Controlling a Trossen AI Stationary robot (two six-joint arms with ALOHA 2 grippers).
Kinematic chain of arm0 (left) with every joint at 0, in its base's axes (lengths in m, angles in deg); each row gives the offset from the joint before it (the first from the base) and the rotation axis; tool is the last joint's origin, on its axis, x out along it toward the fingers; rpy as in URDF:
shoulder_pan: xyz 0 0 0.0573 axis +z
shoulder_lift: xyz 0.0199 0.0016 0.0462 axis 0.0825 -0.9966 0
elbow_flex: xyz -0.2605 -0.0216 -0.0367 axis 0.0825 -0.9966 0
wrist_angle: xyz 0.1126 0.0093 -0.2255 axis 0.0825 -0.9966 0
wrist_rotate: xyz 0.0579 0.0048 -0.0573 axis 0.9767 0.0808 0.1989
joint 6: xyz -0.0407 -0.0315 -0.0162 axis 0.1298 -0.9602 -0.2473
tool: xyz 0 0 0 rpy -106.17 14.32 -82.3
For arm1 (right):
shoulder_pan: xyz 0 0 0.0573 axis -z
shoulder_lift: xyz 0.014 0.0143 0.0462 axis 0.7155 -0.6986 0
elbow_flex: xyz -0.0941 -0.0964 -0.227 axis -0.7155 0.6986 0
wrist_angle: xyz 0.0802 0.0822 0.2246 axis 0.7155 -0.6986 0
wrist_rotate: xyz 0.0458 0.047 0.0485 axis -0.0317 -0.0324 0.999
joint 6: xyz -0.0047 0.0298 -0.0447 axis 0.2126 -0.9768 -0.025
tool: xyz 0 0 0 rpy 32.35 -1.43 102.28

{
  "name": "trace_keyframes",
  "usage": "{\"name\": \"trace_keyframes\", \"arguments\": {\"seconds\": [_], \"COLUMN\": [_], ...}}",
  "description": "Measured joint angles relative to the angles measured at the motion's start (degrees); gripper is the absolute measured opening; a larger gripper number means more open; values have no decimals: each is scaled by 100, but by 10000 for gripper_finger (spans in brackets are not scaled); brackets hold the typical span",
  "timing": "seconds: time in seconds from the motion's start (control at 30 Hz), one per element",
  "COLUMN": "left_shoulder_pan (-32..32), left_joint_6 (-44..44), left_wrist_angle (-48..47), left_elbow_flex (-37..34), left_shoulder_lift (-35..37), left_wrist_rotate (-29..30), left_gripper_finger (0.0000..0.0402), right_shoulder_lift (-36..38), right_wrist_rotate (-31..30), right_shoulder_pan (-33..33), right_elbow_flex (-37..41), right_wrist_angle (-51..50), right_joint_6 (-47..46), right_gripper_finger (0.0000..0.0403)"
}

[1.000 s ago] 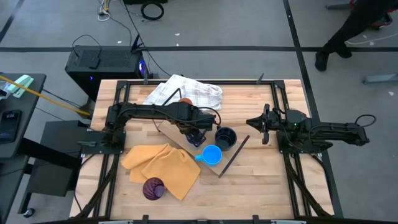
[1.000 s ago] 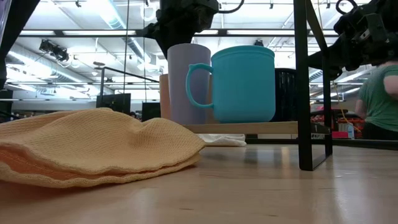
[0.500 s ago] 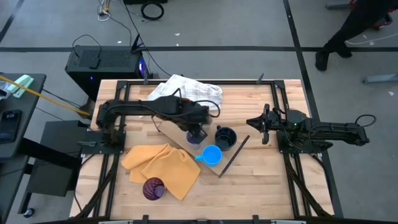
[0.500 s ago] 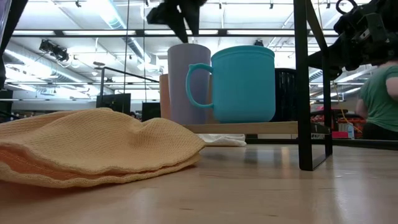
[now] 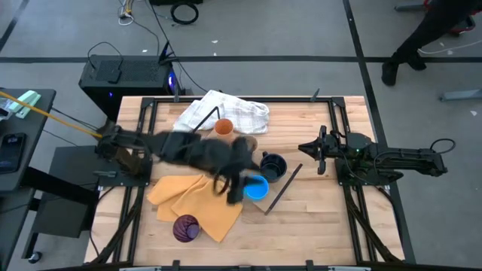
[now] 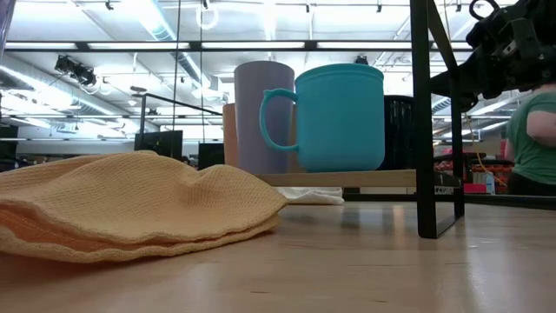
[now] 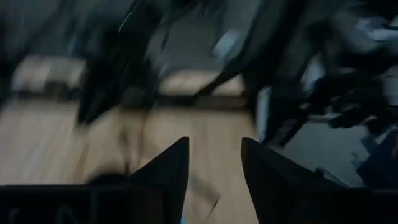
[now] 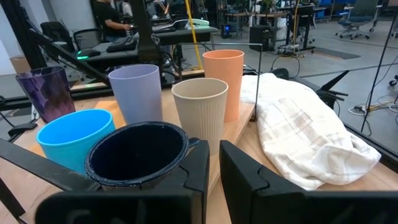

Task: Stack small to large cups/mugs on shelf
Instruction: Put the violet glass on the shelf

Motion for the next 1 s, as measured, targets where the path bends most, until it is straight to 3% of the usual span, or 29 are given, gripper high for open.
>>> {"name": "trace_keyframes", "arguments": {"seconds": [0.13, 0.33, 0.4, 0.57, 0.63, 0.8, 1.0], "left_shoulder_pan": [-481, -666, -735, -813, -803, -828, -1047], "left_joint_6": [664, 651, 597, 561, 409, 97, -296], "left_wrist_angle": [963, 1513, 2203, 5018, 5579, 5687, 5603], "left_elbow_flex": [0, -80, -392, -1756, -2236, -3106, -4552], "left_shoulder_lift": [-18, -203, -213, -232, -172, 364, 1452], "left_wrist_rotate": [669, 1128, 1120, 966, 967, 1230, 2209], "left_gripper_finger": [133, 104, 98, 94, 96, 98, 90], "right_shoulder_lift": [-4, -4, -4, -15, -15, -15, -15], "right_wrist_rotate": [0, 0, 0, 0, 0, 0, 0], "right_shoulder_pan": [0, 2, 0, 2, 0, 2, 0], "right_elbow_flex": [-1, 0, -2, -2, 0, 0, -1], "right_wrist_angle": [-1, -9, -5, -8, -5, -5, -1], "right_joint_6": [0, 0, 0, 0, 0, 0, 0], "right_gripper_finger": [45, 45, 45, 45, 45, 45, 45]}}
